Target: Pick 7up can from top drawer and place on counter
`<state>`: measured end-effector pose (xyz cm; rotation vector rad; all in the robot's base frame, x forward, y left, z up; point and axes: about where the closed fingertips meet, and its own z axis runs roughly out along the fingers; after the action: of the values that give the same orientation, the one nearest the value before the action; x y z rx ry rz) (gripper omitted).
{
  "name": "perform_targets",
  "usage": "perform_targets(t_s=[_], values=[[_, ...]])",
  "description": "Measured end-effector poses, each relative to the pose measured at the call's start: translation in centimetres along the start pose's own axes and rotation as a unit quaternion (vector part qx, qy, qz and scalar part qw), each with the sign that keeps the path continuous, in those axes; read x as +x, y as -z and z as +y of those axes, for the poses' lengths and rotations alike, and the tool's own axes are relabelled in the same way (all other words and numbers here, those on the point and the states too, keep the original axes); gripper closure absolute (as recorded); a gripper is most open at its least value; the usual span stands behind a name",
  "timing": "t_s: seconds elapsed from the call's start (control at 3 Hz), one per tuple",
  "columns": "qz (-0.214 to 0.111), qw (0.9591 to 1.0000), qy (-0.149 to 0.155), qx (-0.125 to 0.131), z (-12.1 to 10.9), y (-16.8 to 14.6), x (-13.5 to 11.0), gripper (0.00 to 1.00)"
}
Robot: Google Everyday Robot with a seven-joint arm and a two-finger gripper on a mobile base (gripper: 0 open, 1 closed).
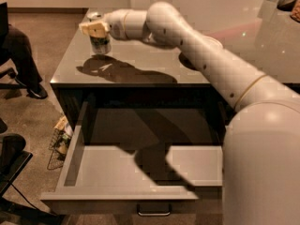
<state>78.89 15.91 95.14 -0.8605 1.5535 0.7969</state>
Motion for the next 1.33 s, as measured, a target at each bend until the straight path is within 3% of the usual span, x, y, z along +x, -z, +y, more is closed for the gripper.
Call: perform_targets(t_s=[0.33, 1.0, 1.33], values=[[-0.047, 0.9988, 0.003, -0.012, -0.22, -2.26, 4.62, 0.98], [-0.047, 0.9988, 0.003, -0.012, -0.19, -2.13, 3.67, 0.52], [-0.047, 0.9988, 0.003, -0.012, -0.18, -2.13, 3.67, 0.21]])
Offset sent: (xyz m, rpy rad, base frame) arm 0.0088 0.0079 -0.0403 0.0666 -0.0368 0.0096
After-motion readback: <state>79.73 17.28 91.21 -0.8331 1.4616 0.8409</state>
